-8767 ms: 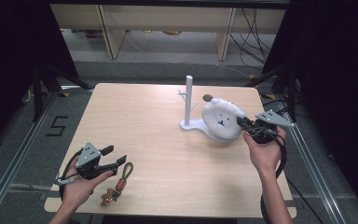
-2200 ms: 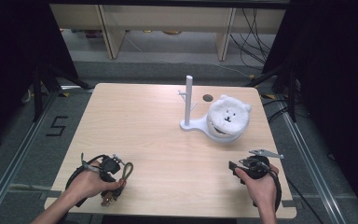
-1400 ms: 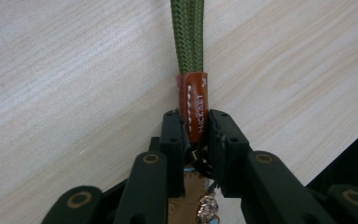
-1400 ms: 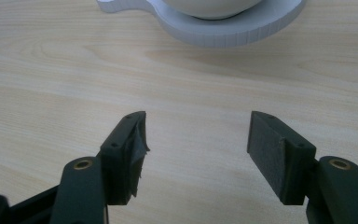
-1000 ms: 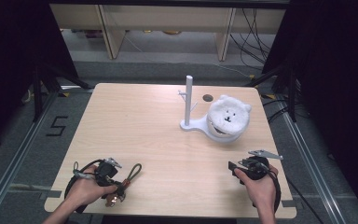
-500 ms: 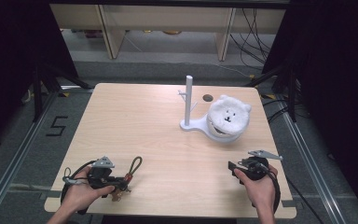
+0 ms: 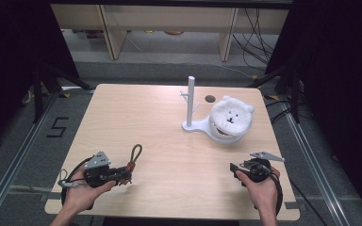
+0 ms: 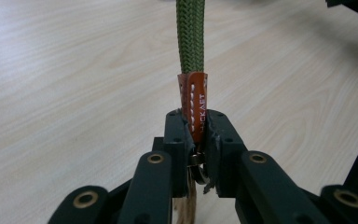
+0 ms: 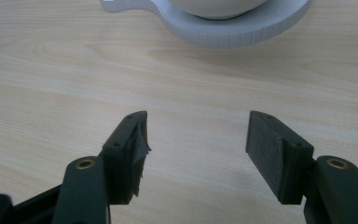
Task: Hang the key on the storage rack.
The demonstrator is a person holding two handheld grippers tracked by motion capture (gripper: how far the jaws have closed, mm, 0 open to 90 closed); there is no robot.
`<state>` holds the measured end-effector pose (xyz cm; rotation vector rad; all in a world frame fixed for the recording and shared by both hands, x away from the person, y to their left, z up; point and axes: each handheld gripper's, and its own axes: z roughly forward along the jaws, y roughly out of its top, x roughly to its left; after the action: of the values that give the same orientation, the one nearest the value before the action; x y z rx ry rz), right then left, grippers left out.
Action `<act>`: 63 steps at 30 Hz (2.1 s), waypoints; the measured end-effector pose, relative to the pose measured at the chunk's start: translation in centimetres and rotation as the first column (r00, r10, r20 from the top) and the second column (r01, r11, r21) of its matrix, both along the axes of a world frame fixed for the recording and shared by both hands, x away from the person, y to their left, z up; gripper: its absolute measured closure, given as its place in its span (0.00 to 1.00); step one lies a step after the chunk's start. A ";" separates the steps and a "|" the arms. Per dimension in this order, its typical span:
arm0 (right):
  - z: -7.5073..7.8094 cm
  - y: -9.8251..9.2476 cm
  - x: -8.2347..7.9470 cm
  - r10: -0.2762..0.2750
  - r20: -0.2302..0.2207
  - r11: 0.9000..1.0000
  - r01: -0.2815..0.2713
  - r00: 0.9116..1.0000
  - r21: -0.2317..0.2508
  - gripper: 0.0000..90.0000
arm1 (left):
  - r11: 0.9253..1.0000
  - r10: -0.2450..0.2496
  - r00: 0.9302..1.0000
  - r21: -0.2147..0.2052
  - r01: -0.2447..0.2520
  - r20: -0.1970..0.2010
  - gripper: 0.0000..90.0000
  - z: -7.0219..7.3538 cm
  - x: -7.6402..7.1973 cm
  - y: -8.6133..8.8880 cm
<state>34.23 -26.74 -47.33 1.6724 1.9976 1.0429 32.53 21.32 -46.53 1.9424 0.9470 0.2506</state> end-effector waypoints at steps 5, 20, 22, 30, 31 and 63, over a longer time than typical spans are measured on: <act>0.1 0.0 0.0 0.001 -0.002 1.000 -0.001 1.000 -0.009 0.44 | 1.000 -0.003 0.999 -0.004 0.003 0.038 0.88 0.5 0.2 -0.3; 0.2 -0.1 -0.1 0.006 -0.007 1.000 -0.006 1.000 0.001 0.44 | 0.999 0.010 0.993 -0.042 -0.006 0.115 0.88 2.0 1.3 -2.1; 0.1 0.0 0.0 0.001 -0.003 1.000 -0.001 1.000 -0.010 0.44 | 0.999 0.004 0.993 -0.048 0.002 0.119 0.88 2.2 1.4 -2.4; 0.2 -0.1 0.0 0.006 0.007 1.000 -0.006 1.000 -0.005 0.44 | 0.999 0.000 0.991 -0.051 0.007 0.131 0.88 2.8 1.9 -3.1; 0.3 -0.1 -0.1 0.009 0.003 1.000 -0.009 1.000 0.003 0.44 | 0.998 -0.006 0.991 -0.054 0.013 0.133 0.88 2.9 2.0 -3.2; 0.6 -0.5 -0.2 -0.005 0.004 1.000 0.005 1.000 0.004 0.45 | 0.999 -0.038 0.987 -0.024 0.042 0.156 0.88 4.2 5.3 -6.3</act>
<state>34.01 -27.19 -46.76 1.6746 1.9893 1.0484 37.83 14.98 -42.31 1.8854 0.8046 0.3584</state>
